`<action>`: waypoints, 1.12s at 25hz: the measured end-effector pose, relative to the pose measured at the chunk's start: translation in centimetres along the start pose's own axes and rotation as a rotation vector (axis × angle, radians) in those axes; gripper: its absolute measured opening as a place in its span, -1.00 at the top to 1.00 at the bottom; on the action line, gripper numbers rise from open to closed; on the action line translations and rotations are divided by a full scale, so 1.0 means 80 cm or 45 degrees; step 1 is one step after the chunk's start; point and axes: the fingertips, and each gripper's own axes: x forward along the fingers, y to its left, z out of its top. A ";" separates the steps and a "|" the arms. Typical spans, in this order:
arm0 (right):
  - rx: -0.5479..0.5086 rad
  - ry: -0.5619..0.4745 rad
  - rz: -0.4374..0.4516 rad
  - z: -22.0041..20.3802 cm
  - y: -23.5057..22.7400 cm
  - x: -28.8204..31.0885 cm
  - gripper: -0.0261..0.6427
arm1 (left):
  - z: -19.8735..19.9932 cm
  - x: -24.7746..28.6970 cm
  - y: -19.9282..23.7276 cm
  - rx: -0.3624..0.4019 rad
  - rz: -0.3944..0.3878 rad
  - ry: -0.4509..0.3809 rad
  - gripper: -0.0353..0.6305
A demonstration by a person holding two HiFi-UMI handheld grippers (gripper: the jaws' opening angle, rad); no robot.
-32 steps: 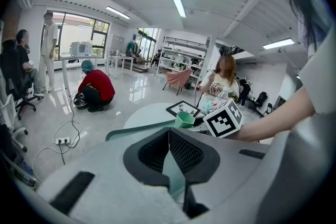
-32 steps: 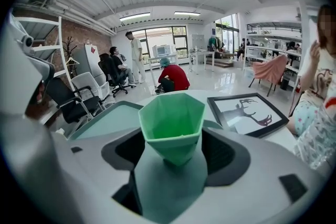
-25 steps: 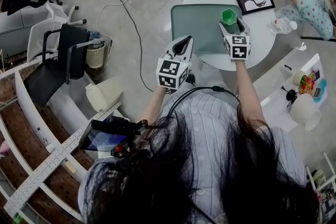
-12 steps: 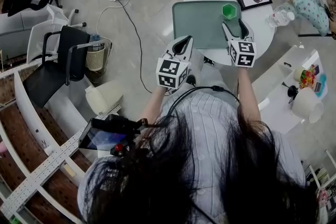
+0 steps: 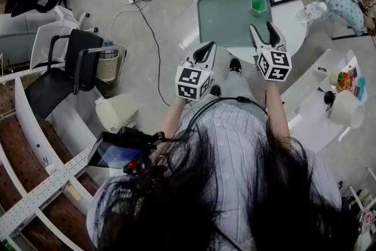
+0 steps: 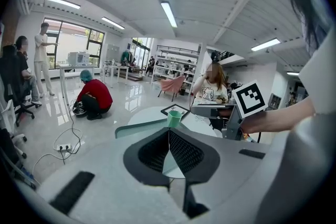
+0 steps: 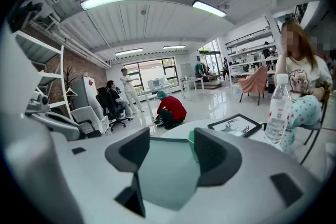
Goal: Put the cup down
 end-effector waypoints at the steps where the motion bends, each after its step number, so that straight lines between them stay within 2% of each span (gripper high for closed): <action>1: 0.003 -0.008 0.004 0.000 0.007 -0.005 0.09 | -0.003 -0.007 0.000 0.001 0.003 -0.005 0.85; 15: -0.027 -0.090 0.020 -0.007 0.104 -0.083 0.34 | -0.031 -0.107 0.000 0.014 0.026 -0.077 0.85; 28: -0.017 -0.149 -0.001 -0.021 0.160 -0.159 0.61 | -0.043 -0.151 -0.034 0.052 -0.079 -0.136 0.85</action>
